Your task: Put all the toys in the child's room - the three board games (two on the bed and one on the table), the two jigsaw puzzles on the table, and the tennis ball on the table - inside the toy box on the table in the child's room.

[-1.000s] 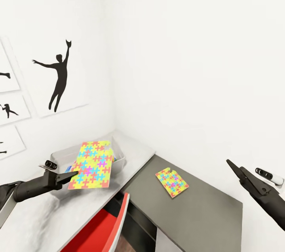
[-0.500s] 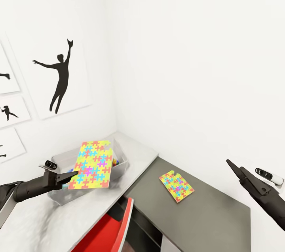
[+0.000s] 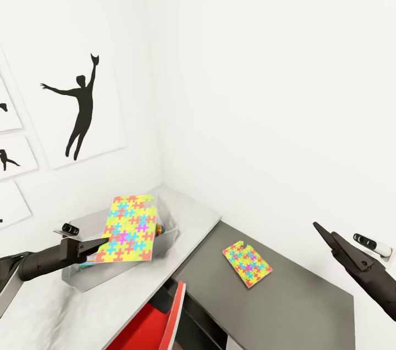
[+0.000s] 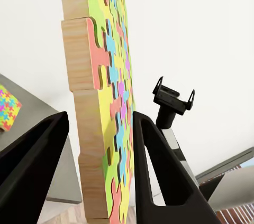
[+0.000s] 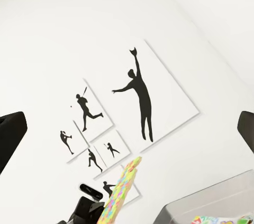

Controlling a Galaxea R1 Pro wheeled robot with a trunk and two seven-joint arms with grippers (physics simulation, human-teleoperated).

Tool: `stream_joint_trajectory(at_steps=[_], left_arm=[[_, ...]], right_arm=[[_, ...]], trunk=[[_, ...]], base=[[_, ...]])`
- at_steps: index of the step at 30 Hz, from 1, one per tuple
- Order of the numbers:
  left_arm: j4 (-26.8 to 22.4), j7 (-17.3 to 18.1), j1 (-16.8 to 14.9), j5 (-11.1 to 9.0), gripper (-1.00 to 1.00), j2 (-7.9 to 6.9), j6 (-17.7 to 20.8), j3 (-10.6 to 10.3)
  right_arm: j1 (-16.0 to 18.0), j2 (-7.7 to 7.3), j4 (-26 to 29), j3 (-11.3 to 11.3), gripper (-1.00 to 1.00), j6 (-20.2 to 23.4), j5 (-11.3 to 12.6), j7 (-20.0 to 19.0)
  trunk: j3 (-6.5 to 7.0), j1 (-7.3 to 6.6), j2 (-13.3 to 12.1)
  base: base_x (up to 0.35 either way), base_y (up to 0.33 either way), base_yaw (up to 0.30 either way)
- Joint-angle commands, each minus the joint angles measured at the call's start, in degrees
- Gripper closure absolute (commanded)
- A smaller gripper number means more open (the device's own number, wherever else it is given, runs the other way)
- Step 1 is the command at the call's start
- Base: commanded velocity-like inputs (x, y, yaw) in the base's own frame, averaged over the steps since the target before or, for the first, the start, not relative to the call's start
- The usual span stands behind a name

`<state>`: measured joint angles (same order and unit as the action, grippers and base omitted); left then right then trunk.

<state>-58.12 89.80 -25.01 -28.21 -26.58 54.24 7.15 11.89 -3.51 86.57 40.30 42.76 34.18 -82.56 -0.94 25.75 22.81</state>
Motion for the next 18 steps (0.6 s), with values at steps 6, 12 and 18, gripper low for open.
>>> stream_joint_trajectory(at_steps=[6,12,18], left_arm=[[0.3,-0.4,-0.1,0.0,1.0,0.0,0.8,0.2],[2.0,-10.2,-3.8,0.0,1.0,-0.04,2.6,0.8],[9.5,-24.8,-14.6,-0.1,1.0,-0.04,4.6,1.0]], right_arm=[[0.0,0.03,0.0,0.0,-1.0,0.6,0.1,-0.1],[0.0,0.05,0.0,-1.4,-1.0,0.5,0.1,0.1],[0.1,-0.04,-0.1,-2.0,-1.0,0.5,0.1,1.3]], trunk=[[-0.1,0.03,0.1],[-0.1,0.03,0.1],[-0.1,0.03,0.1]], base=[[0.001,0.0,0.0],[0.0,0.0,0.0],[0.0,0.0,0.0]])
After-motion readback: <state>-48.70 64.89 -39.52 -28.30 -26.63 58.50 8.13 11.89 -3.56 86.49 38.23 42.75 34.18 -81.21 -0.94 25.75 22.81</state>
